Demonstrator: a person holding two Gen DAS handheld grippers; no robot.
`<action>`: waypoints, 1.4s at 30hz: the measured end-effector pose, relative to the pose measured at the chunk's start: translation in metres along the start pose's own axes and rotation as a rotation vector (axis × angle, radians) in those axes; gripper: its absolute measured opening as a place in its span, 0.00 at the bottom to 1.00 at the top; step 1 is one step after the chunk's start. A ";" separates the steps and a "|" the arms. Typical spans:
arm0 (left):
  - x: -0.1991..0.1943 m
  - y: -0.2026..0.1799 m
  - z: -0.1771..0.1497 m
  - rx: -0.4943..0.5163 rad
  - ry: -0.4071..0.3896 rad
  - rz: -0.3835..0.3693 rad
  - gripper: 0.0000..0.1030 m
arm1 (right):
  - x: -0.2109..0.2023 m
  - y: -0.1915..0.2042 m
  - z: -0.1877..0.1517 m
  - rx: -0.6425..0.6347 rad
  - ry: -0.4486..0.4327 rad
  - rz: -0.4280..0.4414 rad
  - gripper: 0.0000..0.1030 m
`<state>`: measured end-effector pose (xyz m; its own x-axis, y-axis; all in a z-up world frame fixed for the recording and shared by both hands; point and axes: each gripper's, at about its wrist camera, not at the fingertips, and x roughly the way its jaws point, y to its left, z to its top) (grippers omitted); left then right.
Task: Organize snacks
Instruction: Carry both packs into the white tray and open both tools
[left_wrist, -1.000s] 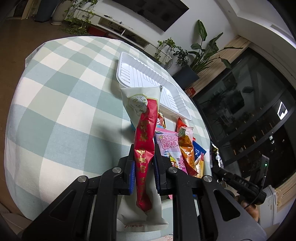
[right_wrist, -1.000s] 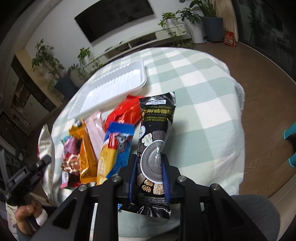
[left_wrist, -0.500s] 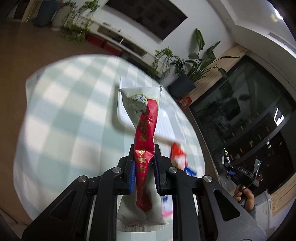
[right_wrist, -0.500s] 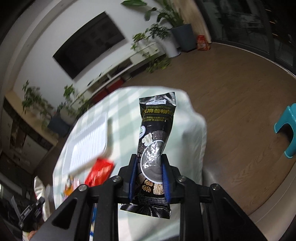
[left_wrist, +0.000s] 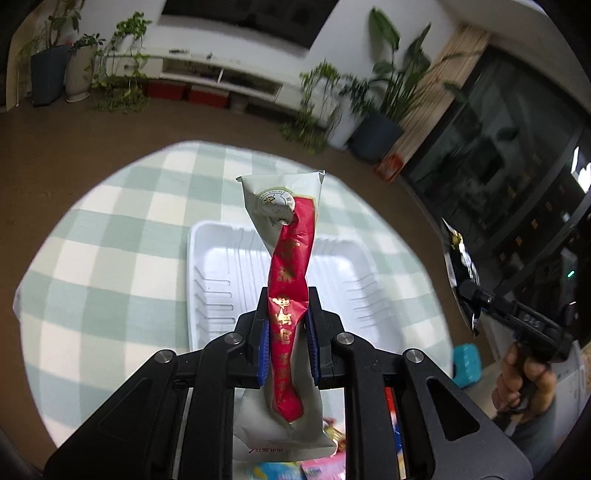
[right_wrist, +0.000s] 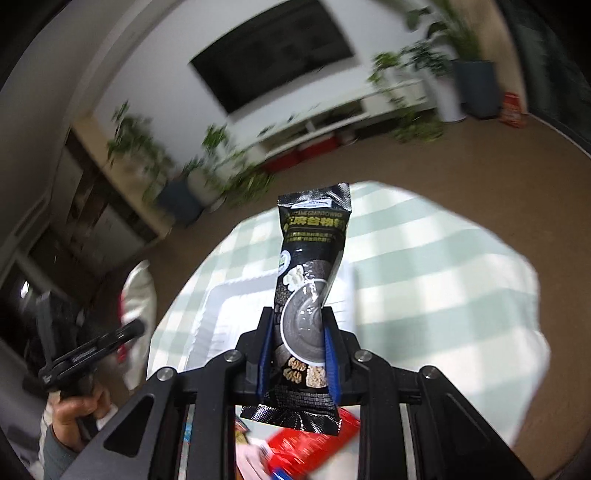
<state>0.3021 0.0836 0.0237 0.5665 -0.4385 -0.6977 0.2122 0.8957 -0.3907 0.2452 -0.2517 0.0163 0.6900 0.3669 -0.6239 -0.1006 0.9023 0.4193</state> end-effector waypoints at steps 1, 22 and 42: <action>0.012 0.000 0.001 0.003 0.017 0.010 0.14 | 0.015 0.004 0.002 -0.013 0.026 0.001 0.26; 0.137 0.009 -0.016 0.111 0.199 0.188 0.14 | 0.141 -0.013 -0.020 -0.083 0.257 -0.158 0.26; 0.057 -0.002 -0.009 0.098 0.009 0.175 0.17 | 0.109 0.001 -0.020 -0.137 0.200 -0.166 0.55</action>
<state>0.3267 0.0556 -0.0210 0.5942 -0.2757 -0.7556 0.1879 0.9610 -0.2029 0.3067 -0.2067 -0.0646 0.5519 0.2364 -0.7997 -0.1034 0.9710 0.2156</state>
